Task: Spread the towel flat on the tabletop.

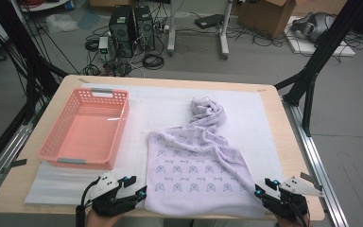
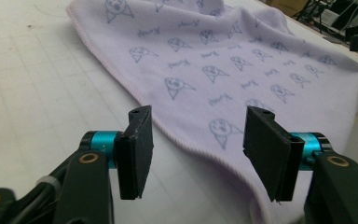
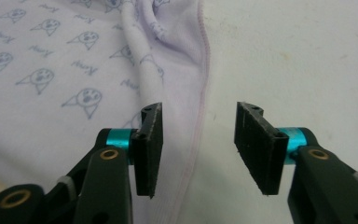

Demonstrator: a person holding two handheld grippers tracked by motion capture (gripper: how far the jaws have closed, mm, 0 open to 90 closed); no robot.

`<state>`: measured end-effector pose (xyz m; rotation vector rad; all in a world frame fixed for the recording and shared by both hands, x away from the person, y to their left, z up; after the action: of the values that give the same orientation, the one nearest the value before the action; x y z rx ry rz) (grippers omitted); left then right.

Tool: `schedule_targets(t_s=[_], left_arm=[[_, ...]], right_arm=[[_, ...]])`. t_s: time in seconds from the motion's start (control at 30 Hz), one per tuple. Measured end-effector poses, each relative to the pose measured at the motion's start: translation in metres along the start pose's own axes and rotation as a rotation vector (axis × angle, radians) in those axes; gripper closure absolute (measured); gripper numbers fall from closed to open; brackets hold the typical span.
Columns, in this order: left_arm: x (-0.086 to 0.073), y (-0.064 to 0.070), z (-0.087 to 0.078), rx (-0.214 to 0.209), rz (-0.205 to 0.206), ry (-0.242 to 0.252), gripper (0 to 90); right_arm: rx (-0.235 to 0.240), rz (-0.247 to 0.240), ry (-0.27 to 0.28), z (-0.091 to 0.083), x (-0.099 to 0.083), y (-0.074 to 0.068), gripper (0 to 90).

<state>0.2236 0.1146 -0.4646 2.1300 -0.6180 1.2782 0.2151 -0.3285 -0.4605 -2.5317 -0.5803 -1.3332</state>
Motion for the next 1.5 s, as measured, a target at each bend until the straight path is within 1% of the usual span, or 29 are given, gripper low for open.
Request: schedule_targets(t_s=[0.07,0.13,0.2,0.27,0.3,0.33,0.4,0.43,0.47,0.5,0.53,0.57,0.63,0.67,0.7,0.77,0.8,0.83,0.87,0.9,0.93,1.03,1.07,1.1,1.2,1.27,1.37,1.43,1.5], left_arm=[[0.005,-0.002,0.012,-0.007,-0.003,-0.026,42.3],[0.010,-0.005,0.026,-0.011,0.004,-0.062,42.2],[0.014,-0.011,0.042,0.014,0.009,-0.101,42.2],[0.017,-0.018,0.057,0.054,-0.010,-0.135,39.5],[0.017,-0.019,0.065,0.057,-0.022,-0.155,39.1],[0.016,-0.019,0.071,0.055,-0.011,-0.189,39.3],[0.018,-0.018,0.077,0.082,0.041,-0.202,40.9],[0.019,-0.018,0.077,0.120,0.072,-0.206,46.6],[0.019,-0.020,0.077,0.157,0.120,-0.213,60.2],[0.020,-0.022,0.077,0.134,0.094,-0.203,71.3],[0.021,-0.025,0.078,0.111,0.050,-0.210,86.7],[0.023,-0.029,0.079,0.118,0.035,-0.210,86.6],[0.029,-0.037,0.082,0.172,0.049,-0.199,87.0],[0.032,-0.044,0.084,0.198,0.032,-0.185,87.1],[0.035,-0.048,0.085,0.218,0.024,-0.173,87.1],[0.040,-0.056,0.088,0.247,0.026,-0.137,87.0],[0.041,-0.057,0.089,0.238,0.007,-0.125,86.2],[0.041,-0.056,0.089,0.228,-0.012,-0.123,83.4],[0.040,-0.054,0.087,0.208,-0.018,-0.123,74.3],[0.040,-0.052,0.085,0.185,-0.019,-0.118,64.5],[0.038,-0.049,0.081,0.166,-0.015,-0.118,58.5],[0.032,-0.042,0.066,0.131,0.037,-0.104,52.6],[0.030,-0.039,0.062,0.113,0.036,-0.095,51.0],[0.027,-0.037,0.057,0.093,0.028,-0.097,48.7],[0.017,-0.032,0.048,0.075,0.022,-0.123,46.1],[0.013,-0.031,0.043,0.068,0.007,-0.124,44.7],[0.005,-0.029,0.036,0.059,-0.026,-0.132,42.0],[0.002,-0.024,0.031,0.047,-0.021,-0.123,41.4],[-0.002,-0.018,0.027,0.025,-0.039,-0.142,40.1]], right_arm=[[-0.003,-0.008,0.000,0.008,0.005,0.002,48.2],[-0.004,-0.013,-0.005,0.016,0.010,0.005,48.5],[-0.009,-0.011,-0.016,0.026,0.014,0.010,52.9],[-0.005,-0.012,-0.029,0.037,0.018,0.015,57.1],[0.008,-0.012,-0.030,0.043,0.019,0.018,58.0],[0.023,-0.006,-0.034,0.049,0.021,0.019,57.9],[0.065,-0.002,-0.048,0.062,0.025,0.018,57.8],[0.079,-0.013,-0.059,0.068,0.026,0.016,57.9],[0.087,-0.029,-0.079,0.076,0.027,0.014,58.9],[0.088,-0.041,-0.075,0.081,0.029,0.012,65.4],[0.111,-0.042,-0.079,0.084,0.031,0.011,78.2],[0.107,-0.055,-0.082,0.087,0.034,0.011,86.4],[0.042,-0.094,-0.089,0.092,0.040,0.014,87.6],[0.010,-0.096,-0.086,0.094,0.042,0.016,87.7],[-0.043,-0.084,-0.081,0.097,0.043,0.024,87.7],[-0.091,-0.043,-0.061,0.101,0.043,0.035,87.6],[-0.106,-0.015,-0.054,0.101,0.043,0.037,87.5],[-0.114,-0.009,-0.052,0.101,0.043,0.038,87.0],[-0.117,-0.010,-0.047,0.101,0.043,0.037,85.5],[-0.122,-0.011,-0.046,0.100,0.043,0.035,77.4],[-0.124,-0.004,-0.043,0.098,0.042,0.035,73.6],[-0.093,0.018,-0.019,0.087,0.040,0.034,65.8],[-0.085,0.018,-0.014,0.083,0.039,0.034,63.4],[-0.077,0.022,-0.009,0.078,0.038,0.033,61.1],[-0.038,0.015,0.003,0.064,0.034,0.027,55.1],[-0.018,0.010,0.015,0.054,0.030,0.022,50.8],[0.007,0.013,0.001,0.045,0.022,0.015,48.1],[0.025,0.015,-0.007,0.039,0.016,0.010,47.4],[0.026,0.005,-0.021,0.035,0.010,0.005,46.0]])
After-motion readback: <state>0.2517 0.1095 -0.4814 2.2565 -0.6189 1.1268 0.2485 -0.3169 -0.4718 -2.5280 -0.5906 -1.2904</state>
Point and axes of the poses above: each handheld gripper's, and its own axes: z roughly forward along the jaws, x roughly out of its top, y roughly to its right, the point moved 5 cm from there along z, roughly forward along the jaws, and after that the axes turned 2 degrees about y, right-handed, at the moved point
